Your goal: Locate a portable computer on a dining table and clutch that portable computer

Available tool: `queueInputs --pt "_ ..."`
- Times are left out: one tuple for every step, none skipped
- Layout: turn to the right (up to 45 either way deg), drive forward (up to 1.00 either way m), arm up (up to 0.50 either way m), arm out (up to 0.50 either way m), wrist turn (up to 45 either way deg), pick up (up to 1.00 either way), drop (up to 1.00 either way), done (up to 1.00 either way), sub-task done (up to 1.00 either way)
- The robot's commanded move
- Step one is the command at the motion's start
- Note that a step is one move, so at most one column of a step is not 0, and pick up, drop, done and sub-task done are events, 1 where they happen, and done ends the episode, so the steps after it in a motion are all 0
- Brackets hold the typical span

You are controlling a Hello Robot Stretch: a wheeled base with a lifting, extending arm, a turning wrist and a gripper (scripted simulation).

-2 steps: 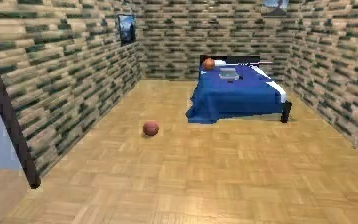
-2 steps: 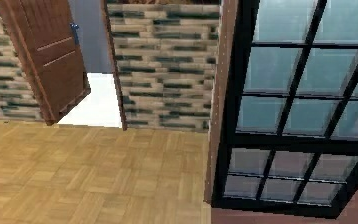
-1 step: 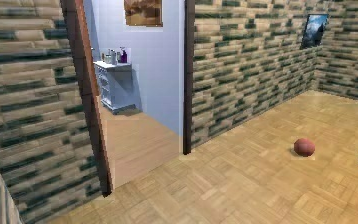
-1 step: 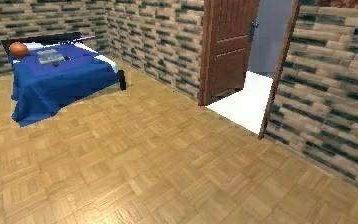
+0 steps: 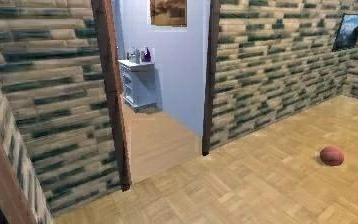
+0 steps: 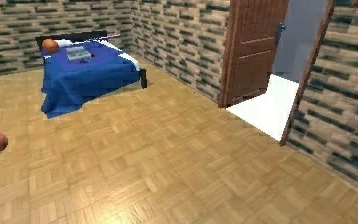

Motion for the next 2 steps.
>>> queueInputs --pt "0.0 0.65 0.0 0.0 0.0 0.0 0.0 0.0 0.0" --pt "6.0 0.0 0.0 0.0 0.0 0.0 0.0 0.0 0.0"
